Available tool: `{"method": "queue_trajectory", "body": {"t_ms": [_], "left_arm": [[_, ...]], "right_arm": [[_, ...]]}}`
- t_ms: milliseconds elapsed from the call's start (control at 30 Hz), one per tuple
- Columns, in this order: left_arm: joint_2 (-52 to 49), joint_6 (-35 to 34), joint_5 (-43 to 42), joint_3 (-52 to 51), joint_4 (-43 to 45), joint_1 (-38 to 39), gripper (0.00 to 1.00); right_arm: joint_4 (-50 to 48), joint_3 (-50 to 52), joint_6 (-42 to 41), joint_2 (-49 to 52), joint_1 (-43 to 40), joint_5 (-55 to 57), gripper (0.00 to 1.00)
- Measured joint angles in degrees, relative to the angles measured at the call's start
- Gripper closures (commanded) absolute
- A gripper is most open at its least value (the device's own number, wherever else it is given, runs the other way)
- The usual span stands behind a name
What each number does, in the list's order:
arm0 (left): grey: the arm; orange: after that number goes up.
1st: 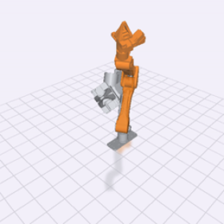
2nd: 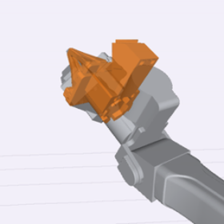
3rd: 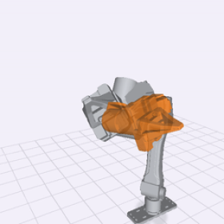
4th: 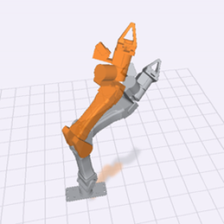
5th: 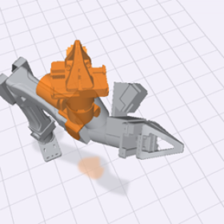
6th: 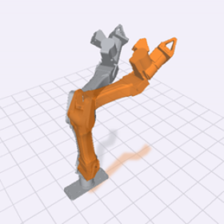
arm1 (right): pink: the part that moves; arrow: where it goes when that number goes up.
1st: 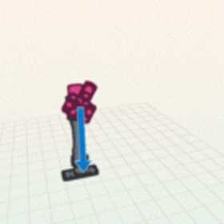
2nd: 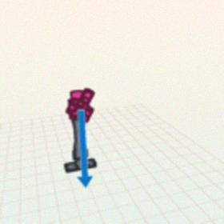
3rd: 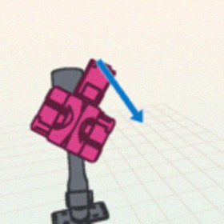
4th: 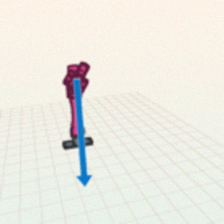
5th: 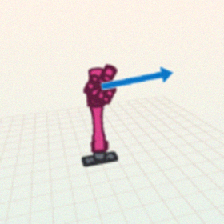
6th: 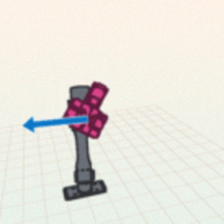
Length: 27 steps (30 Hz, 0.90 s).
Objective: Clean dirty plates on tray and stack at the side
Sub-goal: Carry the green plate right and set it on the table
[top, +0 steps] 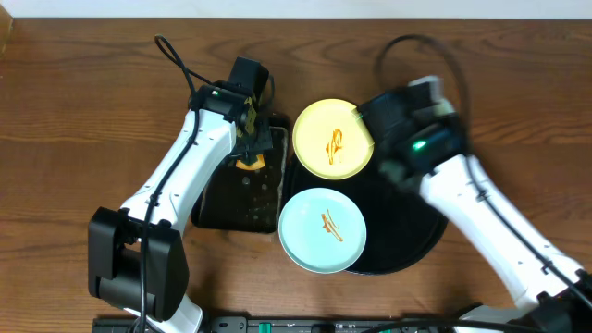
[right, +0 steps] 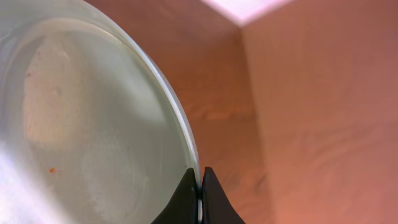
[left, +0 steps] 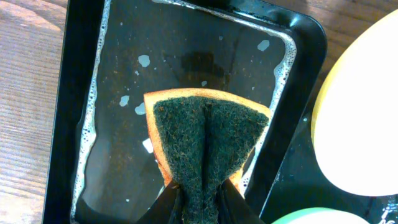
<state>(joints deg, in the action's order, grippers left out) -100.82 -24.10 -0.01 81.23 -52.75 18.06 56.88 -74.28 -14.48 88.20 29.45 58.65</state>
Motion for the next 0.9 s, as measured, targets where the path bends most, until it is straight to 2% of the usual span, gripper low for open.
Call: {"method": "queue_trajectory", "body": {"t_ms": [300,533,700,900], "left_arm": [[0.0,0.0,0.0,0.0,0.0,0.0,0.83],[0.0,0.0,0.0,0.0,0.0,0.0,0.83],[0.0,0.0,0.0,0.0,0.0,0.0,0.83],[0.0,0.0,0.0,0.0,0.0,0.0,0.83]], "right_arm": [[-6.3,0.0,-3.5,0.0,-28.9,-19.2,0.99],[-10.1,0.0,-4.1,0.2,-48.1,-33.7,0.99],[-12.2,0.0,-4.3,2.5,-55.6,-40.7,0.99],[-13.6,0.0,-4.2,11.2,-61.3,-47.6,0.99]]}}
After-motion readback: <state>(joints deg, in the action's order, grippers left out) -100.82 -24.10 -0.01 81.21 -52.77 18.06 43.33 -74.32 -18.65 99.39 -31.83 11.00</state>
